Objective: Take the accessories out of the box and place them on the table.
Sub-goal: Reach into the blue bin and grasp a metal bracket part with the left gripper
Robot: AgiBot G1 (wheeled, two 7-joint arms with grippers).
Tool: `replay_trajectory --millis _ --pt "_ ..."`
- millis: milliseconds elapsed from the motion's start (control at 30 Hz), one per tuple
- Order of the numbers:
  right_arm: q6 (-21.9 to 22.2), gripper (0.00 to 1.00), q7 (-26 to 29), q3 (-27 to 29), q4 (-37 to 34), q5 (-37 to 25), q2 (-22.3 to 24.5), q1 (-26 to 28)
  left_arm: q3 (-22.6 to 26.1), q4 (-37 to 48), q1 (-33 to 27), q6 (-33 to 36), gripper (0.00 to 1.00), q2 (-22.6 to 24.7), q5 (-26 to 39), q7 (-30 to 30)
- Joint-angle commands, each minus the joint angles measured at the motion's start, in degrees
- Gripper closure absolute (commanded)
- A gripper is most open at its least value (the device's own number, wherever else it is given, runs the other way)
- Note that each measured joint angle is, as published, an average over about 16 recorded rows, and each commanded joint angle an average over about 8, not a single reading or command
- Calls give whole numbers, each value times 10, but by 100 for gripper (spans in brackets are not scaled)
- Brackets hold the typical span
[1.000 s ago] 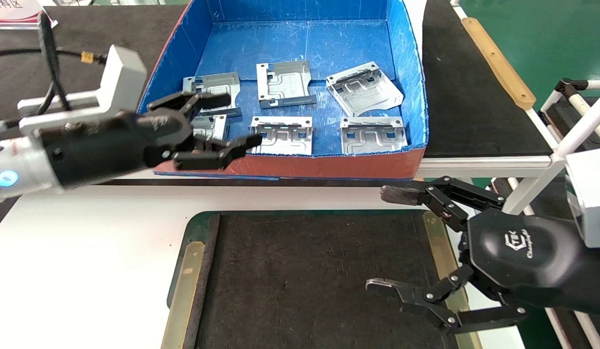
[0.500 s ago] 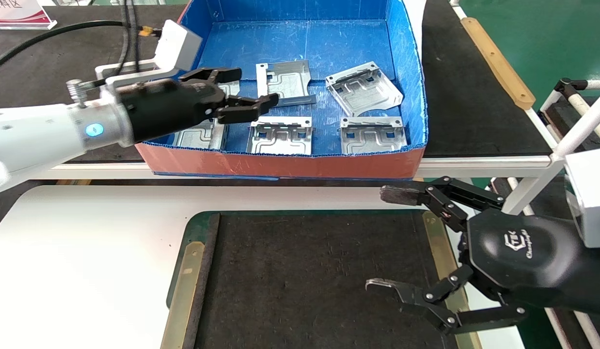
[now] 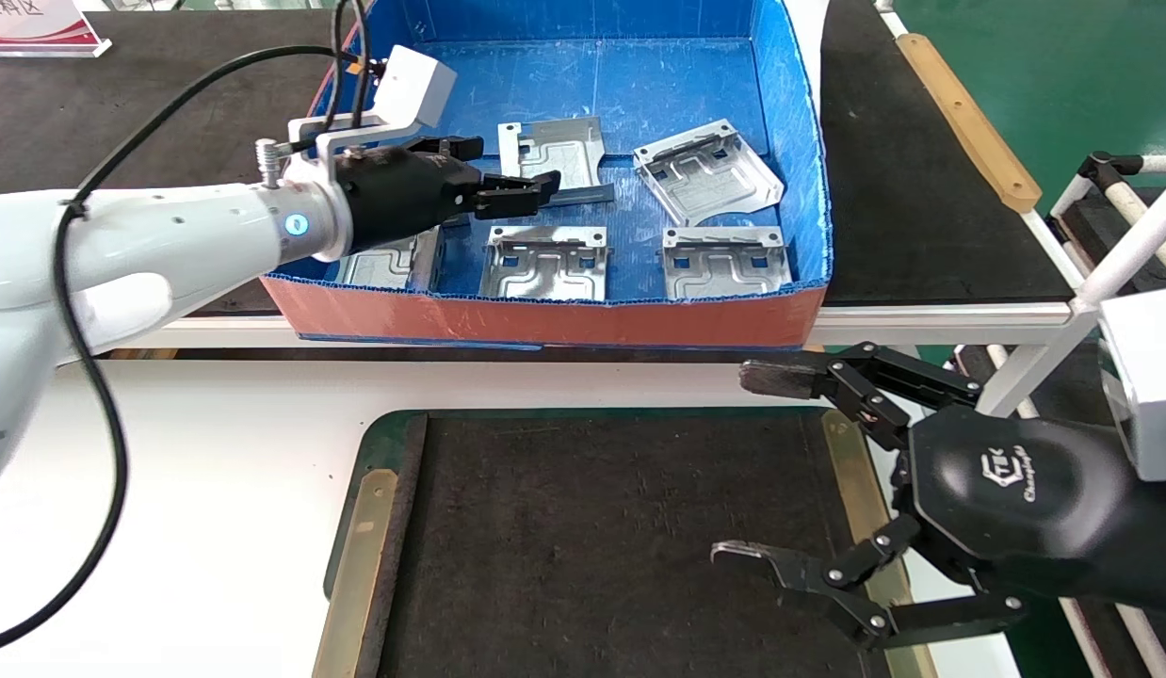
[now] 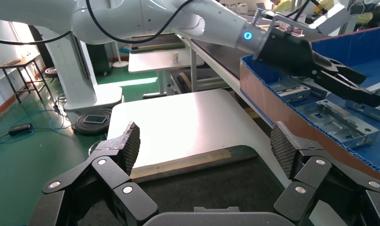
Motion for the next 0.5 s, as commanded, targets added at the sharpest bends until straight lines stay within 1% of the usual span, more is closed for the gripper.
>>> replay_trajectory --millis 33,267,500 --pt "0 0 0 0 0 0 0 0 7 11 -5 -17 0 11 12 -12" --pt "0 0 0 0 0 0 0 0 21 27 -15 -55 0 33 39 -37" --pt "0 0 0 0 0 0 0 0 33 42 -26 -75 0 42 58 -75"
